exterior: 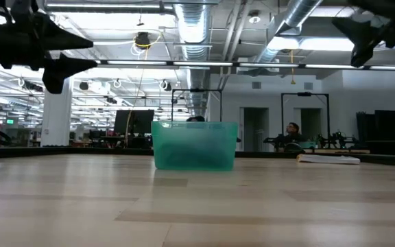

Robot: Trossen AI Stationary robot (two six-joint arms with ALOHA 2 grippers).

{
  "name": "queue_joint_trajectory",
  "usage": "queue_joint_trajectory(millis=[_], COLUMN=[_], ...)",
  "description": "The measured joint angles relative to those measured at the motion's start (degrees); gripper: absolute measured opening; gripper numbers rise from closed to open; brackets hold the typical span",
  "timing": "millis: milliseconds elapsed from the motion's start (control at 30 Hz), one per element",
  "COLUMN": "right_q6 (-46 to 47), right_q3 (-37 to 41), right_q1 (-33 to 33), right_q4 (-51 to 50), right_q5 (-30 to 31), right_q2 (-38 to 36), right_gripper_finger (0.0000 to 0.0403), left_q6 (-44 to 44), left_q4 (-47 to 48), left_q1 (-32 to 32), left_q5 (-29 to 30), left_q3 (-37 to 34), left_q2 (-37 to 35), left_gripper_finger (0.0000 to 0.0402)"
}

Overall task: Pick and place USB-C Cables
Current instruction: Return to Home Position

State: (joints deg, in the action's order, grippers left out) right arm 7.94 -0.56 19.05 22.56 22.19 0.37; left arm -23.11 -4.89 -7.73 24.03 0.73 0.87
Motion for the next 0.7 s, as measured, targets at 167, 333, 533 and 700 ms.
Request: queue_joint_trajectory(millis=[167, 333, 533, 700], right_q6=[2.4, 2.6, 2.6, 2.6], right_q3=[0.0, 0.0, 0.0, 0.0], right_q1=[0.0, 0.0, 0.0, 0.0], right_q4=[-2.8, -7.7, -13.4, -17.6], right_q5=[0.7, 0.5, 0.4, 0.4], right_q2=[0.0, 0.0, 0.0, 0.0], right_gripper_finger=[0.0226, 0.0226, 0.0226, 0.0226], left_q6=[-1.0, -1.0, -1.1, -1.1], left_q4=[0.5, 0.6, 0.6, 0.6], left_q1=[0.0, 0.0, 0.0, 0.0], left_q5=[1.8, 1.7, 1.8, 1.8], left_q3=[0.0, 0.0, 0.0, 0.0], left_q2=[0.0, 0.0, 0.0, 0.0], left_gripper_finger=[0.0214, 0.0214, 0.0214, 0.0214])
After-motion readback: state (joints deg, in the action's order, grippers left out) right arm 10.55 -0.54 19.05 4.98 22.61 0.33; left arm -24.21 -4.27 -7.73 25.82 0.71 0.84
